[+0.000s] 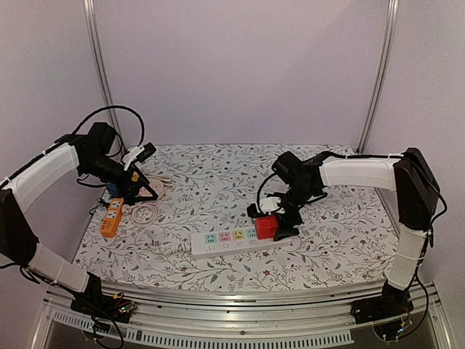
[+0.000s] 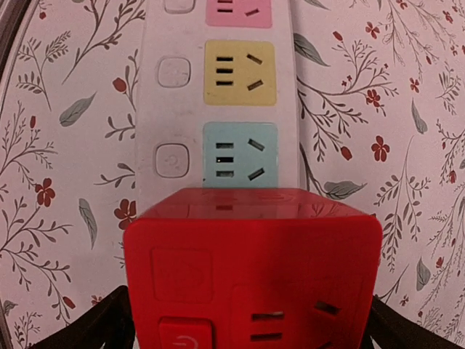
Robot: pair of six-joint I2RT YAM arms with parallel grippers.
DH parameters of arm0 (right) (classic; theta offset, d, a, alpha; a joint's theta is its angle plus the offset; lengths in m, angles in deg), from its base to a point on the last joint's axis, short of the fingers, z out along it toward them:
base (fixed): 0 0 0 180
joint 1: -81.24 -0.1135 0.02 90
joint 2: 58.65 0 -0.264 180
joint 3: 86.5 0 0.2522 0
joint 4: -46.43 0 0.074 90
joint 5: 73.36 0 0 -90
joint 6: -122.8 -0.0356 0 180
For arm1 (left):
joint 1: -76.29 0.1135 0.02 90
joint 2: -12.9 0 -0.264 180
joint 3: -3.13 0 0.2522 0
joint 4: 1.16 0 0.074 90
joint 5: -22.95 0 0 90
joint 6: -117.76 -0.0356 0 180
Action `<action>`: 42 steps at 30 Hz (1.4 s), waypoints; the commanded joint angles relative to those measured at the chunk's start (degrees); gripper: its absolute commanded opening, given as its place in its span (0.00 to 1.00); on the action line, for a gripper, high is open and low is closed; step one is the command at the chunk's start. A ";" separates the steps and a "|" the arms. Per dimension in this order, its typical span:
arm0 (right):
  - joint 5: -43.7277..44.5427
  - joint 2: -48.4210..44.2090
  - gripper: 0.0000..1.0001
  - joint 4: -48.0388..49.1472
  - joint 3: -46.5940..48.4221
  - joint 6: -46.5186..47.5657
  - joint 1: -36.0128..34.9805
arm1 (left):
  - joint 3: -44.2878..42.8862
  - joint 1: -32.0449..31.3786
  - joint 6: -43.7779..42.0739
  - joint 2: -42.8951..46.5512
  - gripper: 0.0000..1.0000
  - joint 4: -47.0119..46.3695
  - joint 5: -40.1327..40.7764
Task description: Insert the plug
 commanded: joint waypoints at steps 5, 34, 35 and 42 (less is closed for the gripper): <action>-1.09 -3.75 0.99 3.58 -0.25 -6.10 -0.73 | 0.20 0.82 -1.47 1.22 0.99 0.42 -0.21; 3.41 -27.46 0.99 20.78 -11.46 -30.82 1.25 | -26.20 17.68 0.63 -34.15 0.92 2.68 41.30; 3.51 -27.72 0.99 20.79 -11.90 -30.82 1.28 | -27.94 17.84 0.41 -36.10 0.93 3.79 41.84; 3.18 -28.40 0.99 20.82 -13.24 -31.39 1.28 | -33.00 18.50 -0.22 -44.23 0.97 4.90 43.35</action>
